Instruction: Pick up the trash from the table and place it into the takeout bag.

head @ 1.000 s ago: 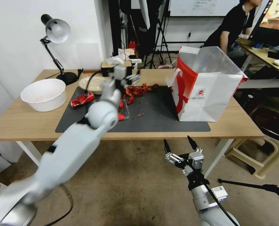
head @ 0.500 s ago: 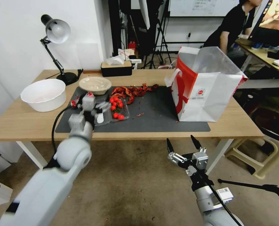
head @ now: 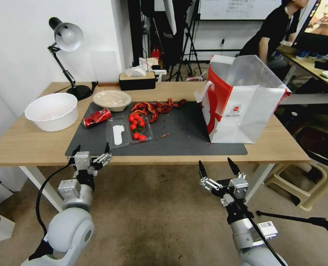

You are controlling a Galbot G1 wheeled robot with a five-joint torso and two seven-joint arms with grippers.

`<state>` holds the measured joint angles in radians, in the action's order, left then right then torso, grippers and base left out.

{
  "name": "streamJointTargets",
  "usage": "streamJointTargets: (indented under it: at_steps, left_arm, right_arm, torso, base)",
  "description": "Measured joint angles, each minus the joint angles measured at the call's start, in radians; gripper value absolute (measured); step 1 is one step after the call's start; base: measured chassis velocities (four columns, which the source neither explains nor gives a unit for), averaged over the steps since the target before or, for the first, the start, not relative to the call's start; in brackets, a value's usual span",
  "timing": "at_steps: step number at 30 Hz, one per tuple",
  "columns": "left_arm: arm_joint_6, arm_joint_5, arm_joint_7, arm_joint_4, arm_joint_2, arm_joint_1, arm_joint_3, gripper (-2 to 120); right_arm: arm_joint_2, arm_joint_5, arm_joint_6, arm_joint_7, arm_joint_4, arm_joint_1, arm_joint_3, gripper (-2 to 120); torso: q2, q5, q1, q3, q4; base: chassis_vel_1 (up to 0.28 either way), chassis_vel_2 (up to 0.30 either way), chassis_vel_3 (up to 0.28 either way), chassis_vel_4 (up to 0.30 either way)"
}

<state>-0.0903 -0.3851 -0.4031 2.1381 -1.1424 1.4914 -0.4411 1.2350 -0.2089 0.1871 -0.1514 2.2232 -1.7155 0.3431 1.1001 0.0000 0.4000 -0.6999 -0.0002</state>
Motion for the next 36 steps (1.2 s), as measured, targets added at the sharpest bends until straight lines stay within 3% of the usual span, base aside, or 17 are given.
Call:
streamJointTargets:
  at_steps: [14, 19, 21, 22, 24, 25, 28, 32, 34, 35, 36]
  left_arm:
    - [0.05, -0.026, 0.01, -0.033, -0.017, 0.041, -0.017, 100]
    - [0.065, -0.046, 0.066, -0.089, -0.001, -0.027, -0.031, 100]
    - [0.08, -0.059, 0.156, -0.154, 0.049, -0.112, -0.046, 100]
    - [0.08, -0.059, 0.156, -0.154, 0.049, -0.112, -0.046, 100]
    - [0.073, -0.051, 0.244, -0.232, 0.12, -0.217, -0.045, 100]
    - [0.073, -0.051, 0.244, -0.232, 0.12, -0.217, -0.045, 100]
    - [0.049, -0.017, 0.341, -0.35, 0.211, -0.379, -0.006, 100]
    - [0.027, 0.003, 0.391, -0.404, 0.266, -0.456, 0.011, 100]
    - [0.007, 0.061, 0.465, -0.447, 0.303, -0.512, 0.011, 100]
    - [0.007, 0.061, 0.465, -0.447, 0.303, -0.512, 0.011, 100]
    - [0.0, 0.104, 0.521, -0.474, 0.315, -0.542, 0.012, 100]
  right_arm:
    - [0.02, 0.016, 0.003, 0.0, 0.005, -0.02, 0.005, 100]
    - [0.023, 0.017, 0.003, 0.001, 0.005, -0.02, 0.004, 100]
    - [0.02, 0.017, 0.003, 0.001, 0.009, -0.023, 0.005, 100]
    - [0.02, 0.017, 0.003, 0.001, 0.009, -0.023, 0.005, 100]
    - [0.014, 0.017, 0.002, 0.0, 0.012, -0.025, 0.007, 100]
    - [0.014, 0.017, 0.002, 0.0, 0.012, -0.025, 0.007, 100]
    - [0.008, 0.016, 0.0, -0.001, 0.013, -0.021, 0.005, 100]
    - [-0.008, 0.004, -0.006, -0.004, 0.005, 0.001, -0.008, 100]
    - [-0.023, -0.007, -0.011, -0.005, -0.002, 0.022, -0.017, 100]
    - [-0.023, -0.007, -0.011, -0.005, -0.002, 0.022, -0.017, 100]
    - [-0.025, -0.009, -0.012, -0.005, -0.004, 0.024, -0.017, 100]
  torso:
    - [0.0, 0.0, 0.0, 0.0, 0.0004]
    - [0.0, -0.0002, 0.0, 0.0, 0.0002]
    - [0.0, -0.0001, 0.0, 0.0, 0.0002]
    - [0.0, -0.0001, 0.0, 0.0, 0.0002]
    - [0.0, 0.0, 0.0, 0.0, 0.0001]
    - [0.0, 0.0, 0.0, 0.0, 0.0001]
    - [0.0, -0.0003, 0.0, 0.0, -0.0003]
    - [0.0, -0.0001, 0.0, 0.0, -0.0005]
    - [0.0, 0.0, 0.0, 0.0, 0.0012]
    - [0.0, 0.0, 0.0, 0.0, 0.0012]
    - [0.0, 0.0001, 0.0, 0.0, 0.0009]
  base:
    - [0.0, 0.0, 0.0, 0.0]
    - [0.0, 0.0, 0.0, 0.0]
    - [0.0, 0.0, 0.0, 0.0]
    - [0.0, 0.0, 0.0, 0.0]
    - [0.0, 0.0, 0.0, 0.0]
    - [0.0, 0.0, 0.0, 0.0]
    - [0.0, 0.0, 0.0, 0.0]
    - [0.0, 0.0, 0.0, 0.0]
    - [0.0, 0.0, 0.0, 0.0]
    - [0.0, 0.0, 0.0, 0.0]
    - [0.0, 0.0, 0.0, 0.0]
